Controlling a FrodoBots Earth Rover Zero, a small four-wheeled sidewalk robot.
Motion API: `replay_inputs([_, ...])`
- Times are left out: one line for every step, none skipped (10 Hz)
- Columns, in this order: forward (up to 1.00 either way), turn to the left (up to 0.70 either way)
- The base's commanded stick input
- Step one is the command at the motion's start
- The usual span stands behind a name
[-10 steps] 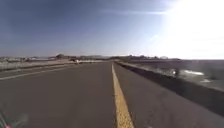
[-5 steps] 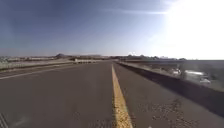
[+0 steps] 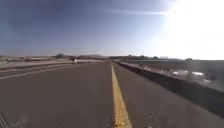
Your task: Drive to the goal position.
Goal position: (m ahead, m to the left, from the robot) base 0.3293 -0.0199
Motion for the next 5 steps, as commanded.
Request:
replay_inputs([0.70,0.00])
replay_inputs([0.70,0.00])
replay_inputs([0.70,0.00])
replay_inputs([0.70,0.00])
replay_inputs([0.70,0.00])
